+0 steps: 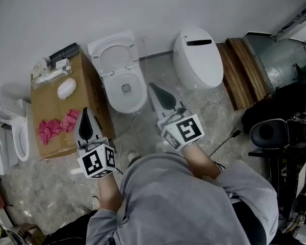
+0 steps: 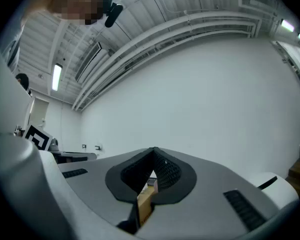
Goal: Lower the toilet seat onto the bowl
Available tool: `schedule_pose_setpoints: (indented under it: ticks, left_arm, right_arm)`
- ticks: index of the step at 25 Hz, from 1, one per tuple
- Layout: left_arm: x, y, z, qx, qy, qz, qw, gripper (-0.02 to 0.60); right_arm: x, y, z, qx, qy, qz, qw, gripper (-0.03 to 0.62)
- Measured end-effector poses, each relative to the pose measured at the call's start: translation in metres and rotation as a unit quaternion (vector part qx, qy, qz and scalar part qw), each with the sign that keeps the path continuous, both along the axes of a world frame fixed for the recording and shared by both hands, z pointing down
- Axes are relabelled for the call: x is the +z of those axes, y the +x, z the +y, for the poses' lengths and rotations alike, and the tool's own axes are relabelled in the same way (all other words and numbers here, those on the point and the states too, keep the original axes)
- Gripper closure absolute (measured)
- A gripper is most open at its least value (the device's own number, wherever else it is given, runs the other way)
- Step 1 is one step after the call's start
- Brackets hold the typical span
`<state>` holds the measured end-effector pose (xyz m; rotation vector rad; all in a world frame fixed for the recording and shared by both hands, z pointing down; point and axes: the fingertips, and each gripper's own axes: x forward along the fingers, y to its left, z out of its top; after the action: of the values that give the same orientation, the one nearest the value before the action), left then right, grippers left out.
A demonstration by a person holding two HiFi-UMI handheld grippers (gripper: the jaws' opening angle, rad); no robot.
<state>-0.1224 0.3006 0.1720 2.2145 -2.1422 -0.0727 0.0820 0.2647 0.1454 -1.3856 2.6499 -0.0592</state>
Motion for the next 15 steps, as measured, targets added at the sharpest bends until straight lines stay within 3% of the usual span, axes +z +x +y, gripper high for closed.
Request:
schedule_pose_setpoints:
  ticks: [15]
  left_arm:
    - [0.004, 0.024, 0.001, -0.011, -0.009, -0.006, 0.9999, 0.581]
  right_arm:
    - [0.006, 0.022, -0.003, -0.01, -0.006, -0.007, 1.0, 0.596]
